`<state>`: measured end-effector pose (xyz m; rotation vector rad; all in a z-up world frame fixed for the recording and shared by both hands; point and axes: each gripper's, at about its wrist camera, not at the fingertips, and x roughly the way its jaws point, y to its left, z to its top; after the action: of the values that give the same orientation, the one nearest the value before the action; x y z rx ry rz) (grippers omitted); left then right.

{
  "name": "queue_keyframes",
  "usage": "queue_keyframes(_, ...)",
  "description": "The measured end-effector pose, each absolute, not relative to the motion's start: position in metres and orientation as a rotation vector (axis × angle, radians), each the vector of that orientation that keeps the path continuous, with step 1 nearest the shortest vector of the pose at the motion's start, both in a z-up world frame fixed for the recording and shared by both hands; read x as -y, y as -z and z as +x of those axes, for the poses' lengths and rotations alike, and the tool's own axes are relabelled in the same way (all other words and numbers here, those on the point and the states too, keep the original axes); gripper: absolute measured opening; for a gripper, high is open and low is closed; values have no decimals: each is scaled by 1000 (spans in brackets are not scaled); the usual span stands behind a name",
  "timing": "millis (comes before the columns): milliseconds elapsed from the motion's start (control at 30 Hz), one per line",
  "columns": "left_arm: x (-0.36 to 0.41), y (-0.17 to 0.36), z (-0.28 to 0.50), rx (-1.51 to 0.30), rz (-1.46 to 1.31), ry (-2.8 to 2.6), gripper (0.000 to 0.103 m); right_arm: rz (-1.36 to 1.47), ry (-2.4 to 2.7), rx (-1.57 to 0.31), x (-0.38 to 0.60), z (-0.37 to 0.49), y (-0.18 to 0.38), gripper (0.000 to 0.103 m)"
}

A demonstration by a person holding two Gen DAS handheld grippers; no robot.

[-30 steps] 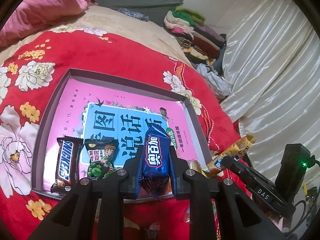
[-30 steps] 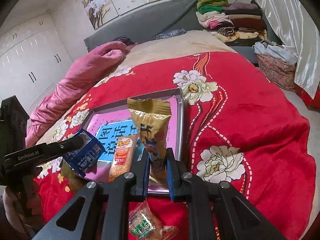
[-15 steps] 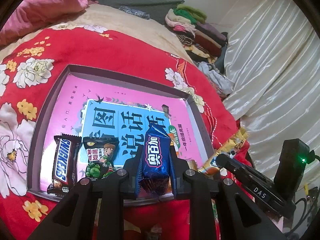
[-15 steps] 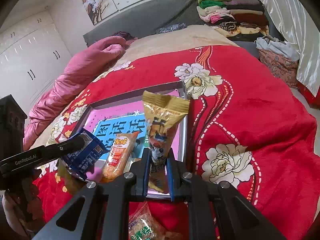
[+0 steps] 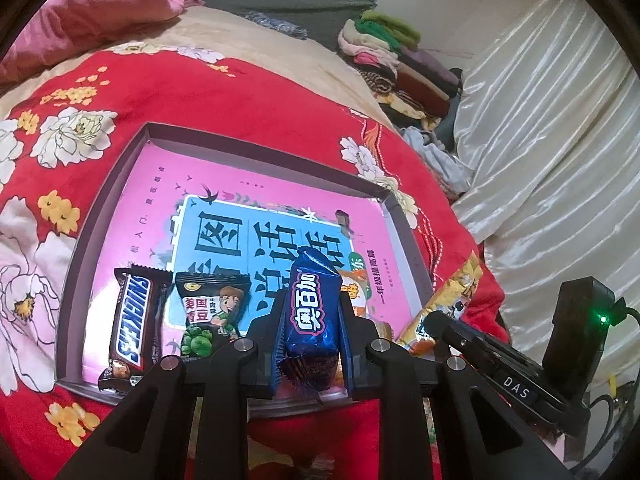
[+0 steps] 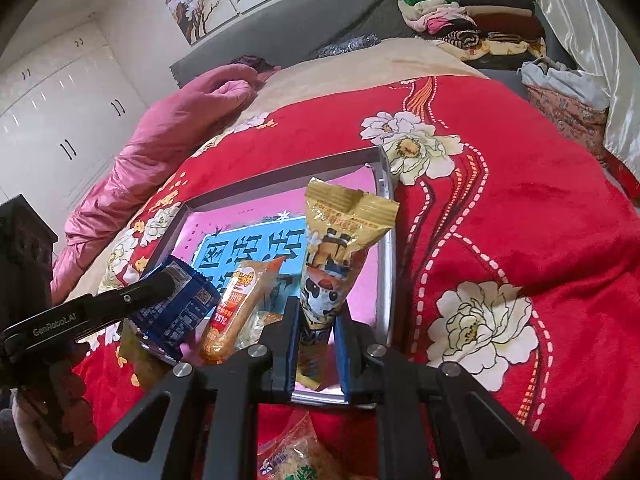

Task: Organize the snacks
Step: 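Carry the blue bar over the tray with the left tool while the right tool carries the gold bag there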

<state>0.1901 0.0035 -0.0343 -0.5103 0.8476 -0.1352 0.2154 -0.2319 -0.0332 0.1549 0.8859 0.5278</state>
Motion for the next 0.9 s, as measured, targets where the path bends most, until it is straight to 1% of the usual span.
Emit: queue_keyframes(900,-13,47,192,-852,-526,86,23,132,-539,-930,220,219,46,19)
